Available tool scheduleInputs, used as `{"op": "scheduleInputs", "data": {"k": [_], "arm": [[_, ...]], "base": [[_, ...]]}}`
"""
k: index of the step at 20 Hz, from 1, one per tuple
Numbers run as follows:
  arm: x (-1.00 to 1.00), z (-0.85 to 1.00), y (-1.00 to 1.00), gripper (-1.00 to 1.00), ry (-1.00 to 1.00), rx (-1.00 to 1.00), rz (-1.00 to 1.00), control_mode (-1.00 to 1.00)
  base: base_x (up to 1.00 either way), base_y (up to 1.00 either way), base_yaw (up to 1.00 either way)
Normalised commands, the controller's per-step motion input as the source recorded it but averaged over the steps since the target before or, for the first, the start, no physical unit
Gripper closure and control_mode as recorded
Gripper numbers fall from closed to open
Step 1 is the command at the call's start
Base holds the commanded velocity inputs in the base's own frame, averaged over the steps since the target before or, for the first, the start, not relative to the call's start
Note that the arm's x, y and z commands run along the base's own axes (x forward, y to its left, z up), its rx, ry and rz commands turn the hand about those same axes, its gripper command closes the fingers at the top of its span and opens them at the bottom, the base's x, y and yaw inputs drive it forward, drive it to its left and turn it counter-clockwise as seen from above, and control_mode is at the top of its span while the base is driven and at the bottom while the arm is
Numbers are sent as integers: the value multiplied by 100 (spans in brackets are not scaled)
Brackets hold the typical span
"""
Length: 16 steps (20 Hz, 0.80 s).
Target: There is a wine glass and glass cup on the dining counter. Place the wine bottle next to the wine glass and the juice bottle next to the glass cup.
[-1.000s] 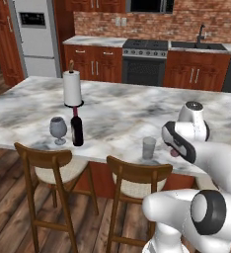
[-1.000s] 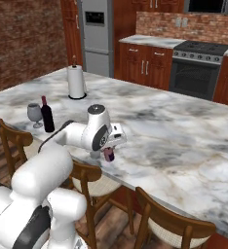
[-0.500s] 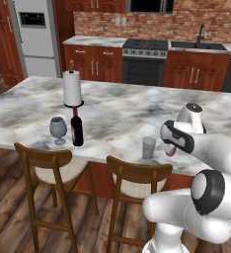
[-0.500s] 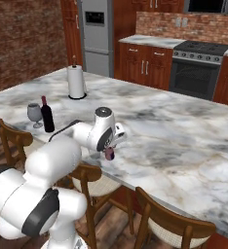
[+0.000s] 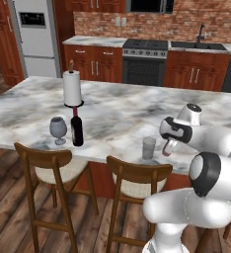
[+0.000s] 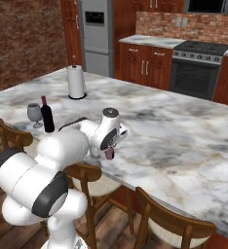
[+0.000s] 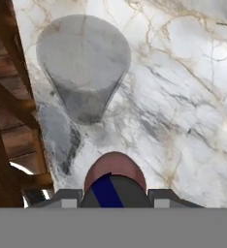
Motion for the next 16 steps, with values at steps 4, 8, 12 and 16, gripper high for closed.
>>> {"op": "scheduleInputs", "data": {"k": [4, 8, 12, 16], "arm": [[22, -17, -1, 100, 5, 0, 18, -100], [15, -21, 0, 100, 6, -2, 17, -100], [16, -22, 0, 100, 10, -1, 15, -100], [16, -21, 0, 100, 9, 0, 14, -100]], "base": [[0, 0, 0], [0, 0, 0], [0, 0, 0], [0, 0, 0]]}}
